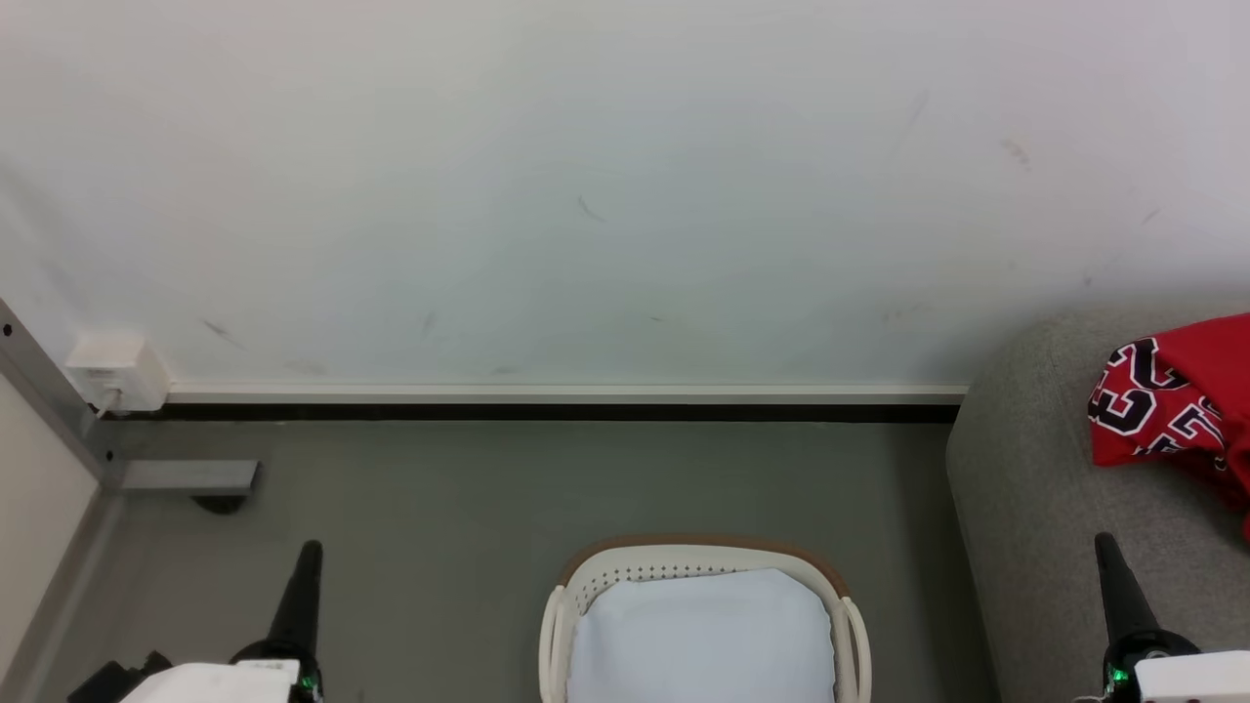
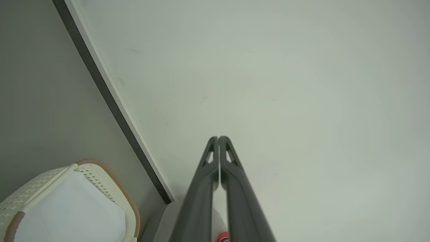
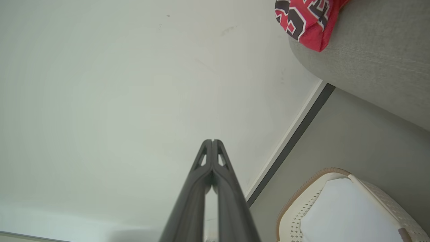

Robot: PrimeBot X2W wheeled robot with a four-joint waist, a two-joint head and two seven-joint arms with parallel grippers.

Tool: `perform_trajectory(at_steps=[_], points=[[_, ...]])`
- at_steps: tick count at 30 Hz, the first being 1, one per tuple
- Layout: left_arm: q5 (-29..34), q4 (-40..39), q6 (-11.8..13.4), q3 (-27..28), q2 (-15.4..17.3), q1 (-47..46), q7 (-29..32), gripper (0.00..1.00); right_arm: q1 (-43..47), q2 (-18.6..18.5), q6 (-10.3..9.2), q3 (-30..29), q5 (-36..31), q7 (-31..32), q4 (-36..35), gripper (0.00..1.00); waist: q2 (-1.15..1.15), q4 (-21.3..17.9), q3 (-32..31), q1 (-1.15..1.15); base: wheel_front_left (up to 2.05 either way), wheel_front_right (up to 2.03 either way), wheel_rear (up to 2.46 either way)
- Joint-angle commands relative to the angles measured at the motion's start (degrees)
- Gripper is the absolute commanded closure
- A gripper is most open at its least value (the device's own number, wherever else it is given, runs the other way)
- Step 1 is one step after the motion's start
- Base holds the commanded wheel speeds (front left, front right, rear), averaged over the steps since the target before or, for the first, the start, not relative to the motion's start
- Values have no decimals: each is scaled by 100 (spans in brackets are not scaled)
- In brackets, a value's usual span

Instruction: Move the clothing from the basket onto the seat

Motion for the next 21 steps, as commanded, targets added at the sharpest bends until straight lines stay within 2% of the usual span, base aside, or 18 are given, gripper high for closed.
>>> perform_trajectory(at_steps=[1, 21], points=[[-161, -44, -29, 40, 24, -98, 41, 100, -123, -5, -10, -50, 122, 37, -43, 100, 0, 4, 2, 0, 0, 0, 0], [-962, -50, -32, 98, 21, -162, 257, 100, -180, 38, -12, -219, 815, 251, -55, 100, 0, 49, 26, 0, 0, 0, 0]])
